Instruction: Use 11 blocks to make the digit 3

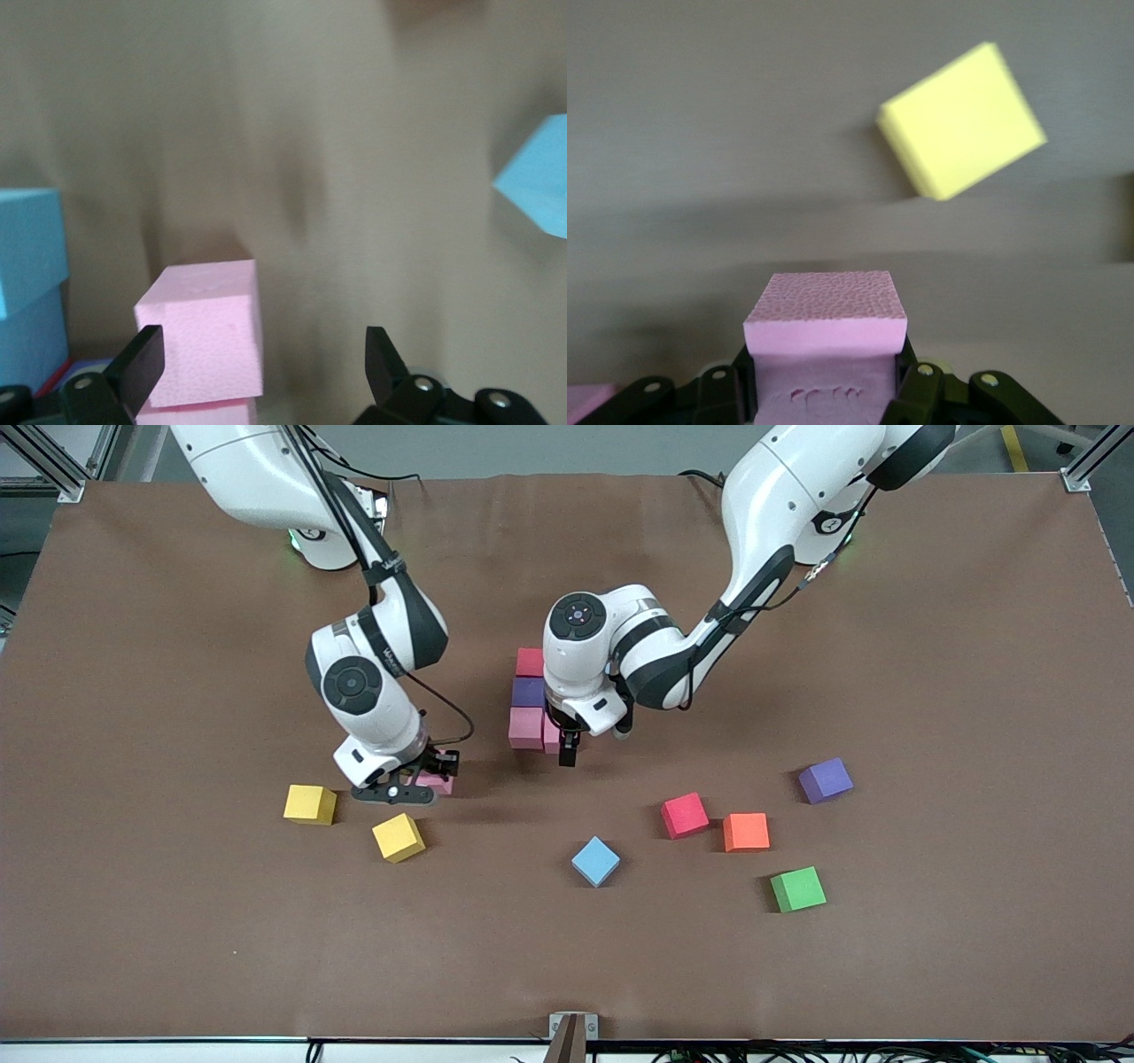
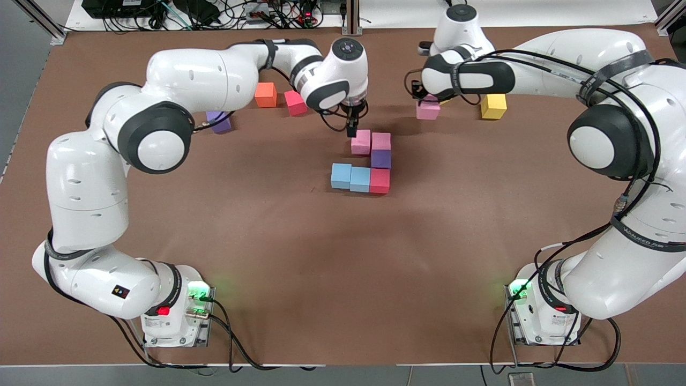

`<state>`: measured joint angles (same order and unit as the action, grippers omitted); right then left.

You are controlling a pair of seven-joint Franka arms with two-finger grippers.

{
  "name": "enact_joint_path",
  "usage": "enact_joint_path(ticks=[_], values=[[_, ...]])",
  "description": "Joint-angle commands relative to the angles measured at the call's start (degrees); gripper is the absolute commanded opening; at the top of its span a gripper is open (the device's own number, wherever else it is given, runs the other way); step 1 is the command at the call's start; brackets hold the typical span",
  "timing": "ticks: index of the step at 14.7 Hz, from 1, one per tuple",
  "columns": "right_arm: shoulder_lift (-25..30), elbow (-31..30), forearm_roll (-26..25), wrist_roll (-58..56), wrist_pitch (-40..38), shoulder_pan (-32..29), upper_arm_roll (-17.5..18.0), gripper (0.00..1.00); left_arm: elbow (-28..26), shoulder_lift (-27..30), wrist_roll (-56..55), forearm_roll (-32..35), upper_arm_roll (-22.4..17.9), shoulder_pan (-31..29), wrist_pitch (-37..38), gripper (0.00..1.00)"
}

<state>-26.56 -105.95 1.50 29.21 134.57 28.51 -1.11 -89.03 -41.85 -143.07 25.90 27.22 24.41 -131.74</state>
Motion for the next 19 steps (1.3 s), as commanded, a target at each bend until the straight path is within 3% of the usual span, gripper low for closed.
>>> enact_joint_path(ticks=[1,7,10,13,19], values=[[-4.28,5.83,1.23,1.02,-1.15,2.51,-0.12,0.03,2.62,0.02,6.99,1.26,-0.23,-1.9,1.05,1.0],[-12.1,16.65,1.05,4.53,-2.38,6.2,-0.12,0.03,13.08,-5.25,22.9,0.73,-4.62,-2.62,-2.28,1.0],[-12.46,16.57,1.14,4.8,-2.29,7.08,-0.12,0.03,15.63,-8.68,32.21,0.64,-6.12,-2.53,-8.87,1.0],[-12.9,16.13,1.14,5.5,-2.29,7.96,-0.12,0.03,18.71,-11.76,41.44,0.38,-6.74,-2.44,-10.38,1.0],[-13.87,15.07,1.75,5.86,-1.94,8.66,0.14,0.03,22.58,-16.24,45.68,0.2,-7.7,-2.53,-13.71,1.0]])
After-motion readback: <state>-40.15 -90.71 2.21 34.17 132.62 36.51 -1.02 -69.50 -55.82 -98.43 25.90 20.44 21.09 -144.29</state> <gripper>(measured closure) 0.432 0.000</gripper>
